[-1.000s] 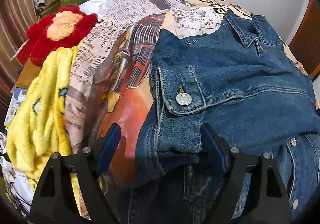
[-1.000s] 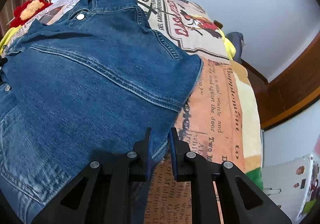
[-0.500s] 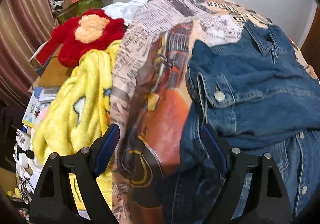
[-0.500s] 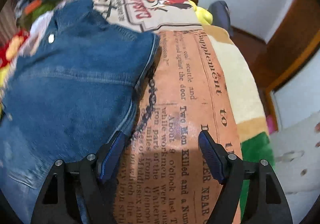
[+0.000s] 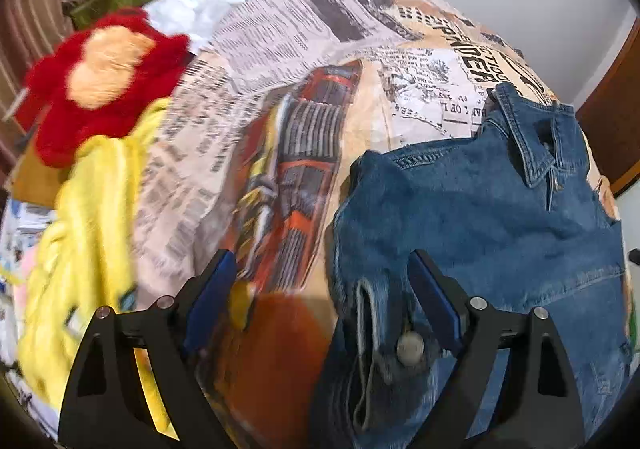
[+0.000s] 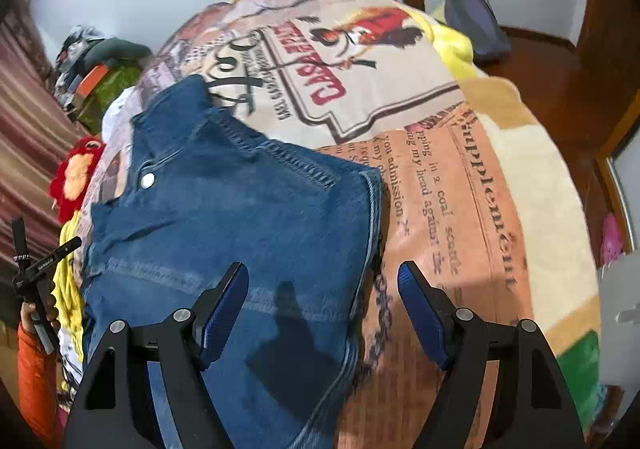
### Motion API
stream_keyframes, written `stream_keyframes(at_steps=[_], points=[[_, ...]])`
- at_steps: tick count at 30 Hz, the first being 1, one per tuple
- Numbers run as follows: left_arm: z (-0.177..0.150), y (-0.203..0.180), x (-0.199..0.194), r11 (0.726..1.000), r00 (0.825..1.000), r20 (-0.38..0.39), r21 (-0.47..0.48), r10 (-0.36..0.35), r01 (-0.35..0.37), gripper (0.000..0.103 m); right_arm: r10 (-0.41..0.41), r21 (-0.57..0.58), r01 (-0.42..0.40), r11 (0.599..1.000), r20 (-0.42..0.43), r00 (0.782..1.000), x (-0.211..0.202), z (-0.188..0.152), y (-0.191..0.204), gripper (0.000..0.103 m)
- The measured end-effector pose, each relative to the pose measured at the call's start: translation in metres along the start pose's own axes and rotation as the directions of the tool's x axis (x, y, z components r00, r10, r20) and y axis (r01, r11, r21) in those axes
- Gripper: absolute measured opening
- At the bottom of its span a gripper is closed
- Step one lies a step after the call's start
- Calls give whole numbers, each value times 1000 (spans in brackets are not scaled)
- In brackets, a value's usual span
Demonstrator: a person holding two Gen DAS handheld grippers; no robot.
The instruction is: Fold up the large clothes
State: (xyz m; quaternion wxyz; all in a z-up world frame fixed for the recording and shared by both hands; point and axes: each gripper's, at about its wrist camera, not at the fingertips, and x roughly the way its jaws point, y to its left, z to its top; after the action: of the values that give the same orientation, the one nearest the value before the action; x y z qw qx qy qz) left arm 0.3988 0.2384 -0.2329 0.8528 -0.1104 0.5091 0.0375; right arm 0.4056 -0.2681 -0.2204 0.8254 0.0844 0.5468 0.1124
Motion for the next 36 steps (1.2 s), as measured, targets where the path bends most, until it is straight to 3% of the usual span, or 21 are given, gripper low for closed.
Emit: stream_keyframes(at_steps=[3,8,9,10,13,15,20,21,32,36], points=[[12,2,20,999,998,-36,-11,-46,46,84,0,39,1,999,-30,1000,20,9,-10,75],[28,0,56,990,985,-102,-62,-136,130,69,33,88,-28,996,-48,998,45,18,-20,74],[30,1,61,987,983,-108,-72,-150,143,64,38,82,-35,996,-39,999,46,20,-19,70],[32,0,67,984,980,-110,-84,-163,154,56,47,75,-45,996,-35,998,47,22,-18,57],[34,-2,78,978,976,-114,-117,-188,175,35,70,82,-66,994,-38,997,55,27,-16,34],[35,-6,79,979,979,-100,-121,-176,164,28,51,74,-48,996,-30,998,57,30,-16,19],[39,-23,55,997,997,-13,-19,-80,79,17,48,47,-49,998,23,999,50,52,-8,11],[42,-23,48,997,997,3,-13,-74,74,11,40,27,-41,999,43,998,46,59,-2,11],[73,-12,-9,999,986,167,47,13,-21,10,7,-183,34,983,220,975,18,132,77,9],[84,-1,5,999,987,152,22,44,-48,11,-23,-185,66,981,225,974,34,150,86,9]])
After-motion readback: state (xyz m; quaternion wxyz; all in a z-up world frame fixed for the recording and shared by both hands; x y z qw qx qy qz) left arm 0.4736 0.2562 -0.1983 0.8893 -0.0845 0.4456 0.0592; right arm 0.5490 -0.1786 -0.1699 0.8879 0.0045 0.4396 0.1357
